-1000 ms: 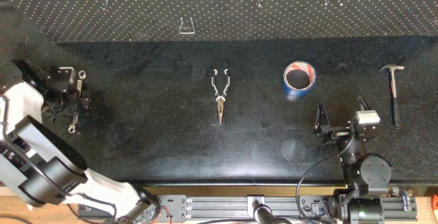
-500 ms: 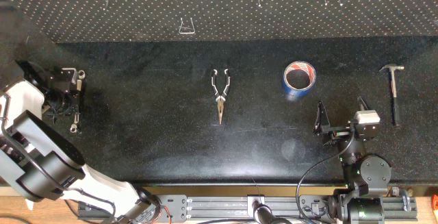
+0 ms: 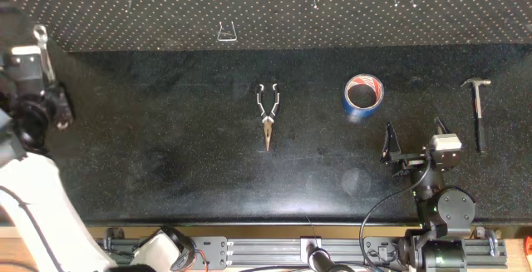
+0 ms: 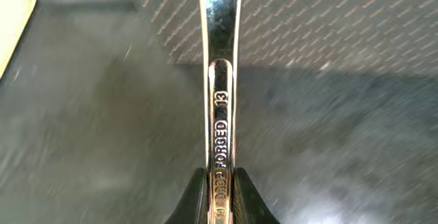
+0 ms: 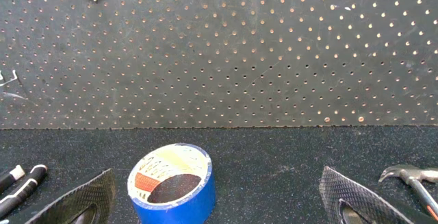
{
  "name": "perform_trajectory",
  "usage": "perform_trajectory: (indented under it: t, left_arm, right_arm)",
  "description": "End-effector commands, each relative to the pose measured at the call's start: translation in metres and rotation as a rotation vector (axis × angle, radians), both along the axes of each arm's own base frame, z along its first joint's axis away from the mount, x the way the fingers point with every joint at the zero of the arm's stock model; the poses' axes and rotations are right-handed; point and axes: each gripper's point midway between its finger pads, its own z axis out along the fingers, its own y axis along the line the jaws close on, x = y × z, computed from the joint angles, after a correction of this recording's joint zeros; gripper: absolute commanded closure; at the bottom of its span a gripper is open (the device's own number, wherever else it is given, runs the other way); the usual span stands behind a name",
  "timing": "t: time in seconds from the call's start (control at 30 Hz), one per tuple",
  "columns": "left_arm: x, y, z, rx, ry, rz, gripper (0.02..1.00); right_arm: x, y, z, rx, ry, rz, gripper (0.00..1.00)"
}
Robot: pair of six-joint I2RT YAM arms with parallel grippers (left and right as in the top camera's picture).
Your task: Place Tools Onto Pegboard
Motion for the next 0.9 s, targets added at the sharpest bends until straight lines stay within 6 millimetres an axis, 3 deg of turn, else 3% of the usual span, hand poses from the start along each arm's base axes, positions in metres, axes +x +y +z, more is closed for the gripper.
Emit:
perform_trajectory:
  t: [0.03,0.17,0.27,0.53,0.77,0.83,0.9]
  left_arm:
    - [0.031,-0.059,-0.008,-0.071,-0.102,-0.051,0.989]
    - [0.051,-0.115,-0.025,-0.060,-0.087,-0.147,0.989]
    - [0.057,-0.140,-0.025,-0.046,-0.087,-0.182,0.989]
    - [0.058,-0.108,-0.024,-0.034,-0.134,-0.022,0.989]
    - [0.058,-0.111,-0.027,-0.037,-0.134,-0.037,0.989]
    - [0.049,-0.113,-0.002,-0.019,-0.201,-0.041,0.989]
    - [0.046,-0.115,-0.002,-0.024,-0.198,-0.047,0.991]
  right_arm:
    - [0.000,0.000,-0.001,0.017,0.004,-0.003,0.025]
    - [0.000,0.000,-0.001,0.017,0.004,-0.003,0.025]
    - [0.000,0.000,-0.001,0.017,0.004,-0.003,0.025]
    - [0.000,0.000,-0.001,0.017,0.004,-0.003,0.025]
    - [0.000,0.000,-0.001,0.017,0.004,-0.003,0.025]
    - [0.000,0.000,-0.001,0.017,0.004,-0.003,0.025]
    - [0.000,0.000,-0.001,0.017,0.004,-0.003,0.025]
